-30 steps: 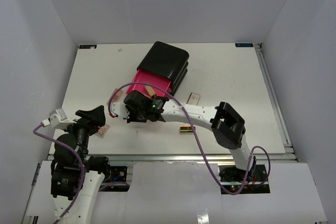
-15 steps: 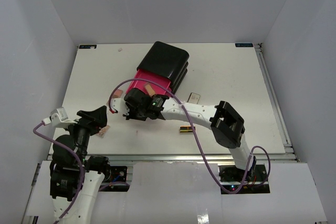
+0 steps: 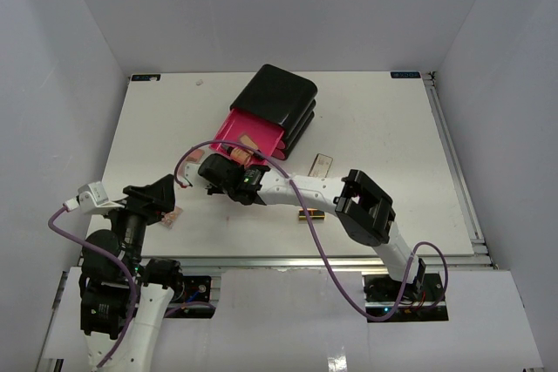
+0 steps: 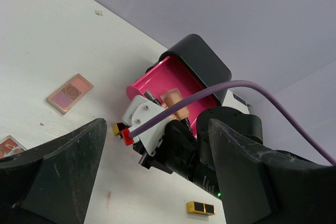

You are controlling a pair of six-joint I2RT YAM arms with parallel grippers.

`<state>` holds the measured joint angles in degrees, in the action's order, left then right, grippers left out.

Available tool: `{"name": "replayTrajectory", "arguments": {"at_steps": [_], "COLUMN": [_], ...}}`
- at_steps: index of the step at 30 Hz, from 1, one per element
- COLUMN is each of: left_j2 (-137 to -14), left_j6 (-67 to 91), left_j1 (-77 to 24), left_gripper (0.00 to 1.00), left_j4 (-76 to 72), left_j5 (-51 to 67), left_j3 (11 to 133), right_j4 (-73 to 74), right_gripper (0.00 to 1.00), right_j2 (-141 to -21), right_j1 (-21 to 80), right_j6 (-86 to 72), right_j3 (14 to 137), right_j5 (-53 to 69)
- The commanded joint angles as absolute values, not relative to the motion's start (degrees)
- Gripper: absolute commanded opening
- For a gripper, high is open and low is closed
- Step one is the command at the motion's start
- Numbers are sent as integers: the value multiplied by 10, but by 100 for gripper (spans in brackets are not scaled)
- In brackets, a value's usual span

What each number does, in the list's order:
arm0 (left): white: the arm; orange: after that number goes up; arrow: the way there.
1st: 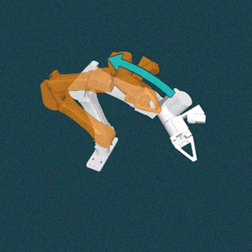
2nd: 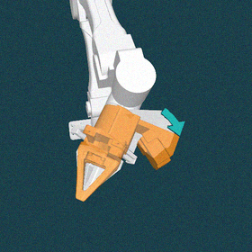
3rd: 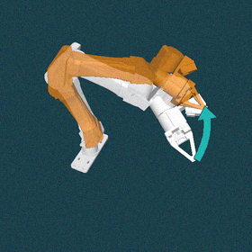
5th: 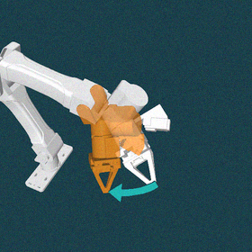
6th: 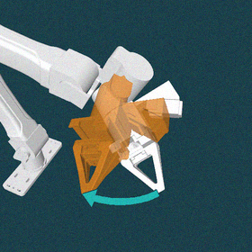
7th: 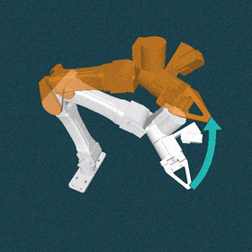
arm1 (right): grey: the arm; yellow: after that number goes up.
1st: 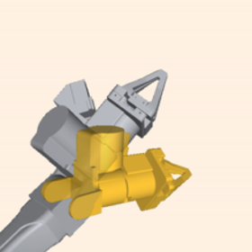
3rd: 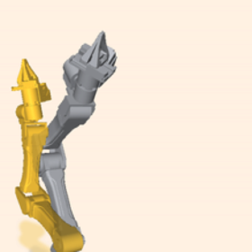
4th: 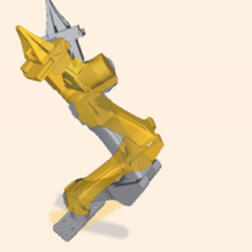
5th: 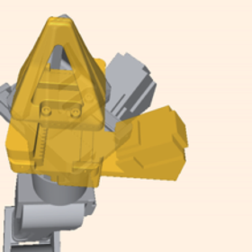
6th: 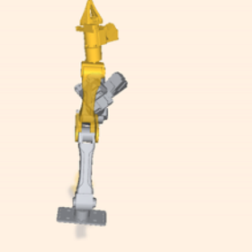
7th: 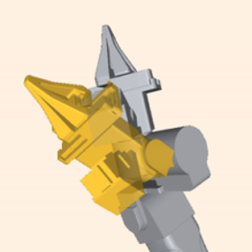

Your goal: Organize the makeup

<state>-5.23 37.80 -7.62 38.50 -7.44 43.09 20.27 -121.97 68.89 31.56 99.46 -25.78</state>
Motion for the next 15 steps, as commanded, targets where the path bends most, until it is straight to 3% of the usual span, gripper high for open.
{"name": "replayTrajectory", "arguments": {"at_steps": [1,11,15], "left_j2": [-53,-49,-47], "left_j6": [368,368,369], "left_j1": [-77,-77,-77], "left_gripper": [89,89,89], "left_j4": [378,371,365], "left_j5": [-65,-62,-55], "left_j3": [441,438,435], "right_j4": [142,99,138], "right_gripper": [23,24,24], "right_j2": [-1202,-1172,-1150], "right_j1": [678,673,671], "right_j6": [367,411,384], "right_j3": [1008,992,1001], "right_j5": [-356,-393,-329]}}
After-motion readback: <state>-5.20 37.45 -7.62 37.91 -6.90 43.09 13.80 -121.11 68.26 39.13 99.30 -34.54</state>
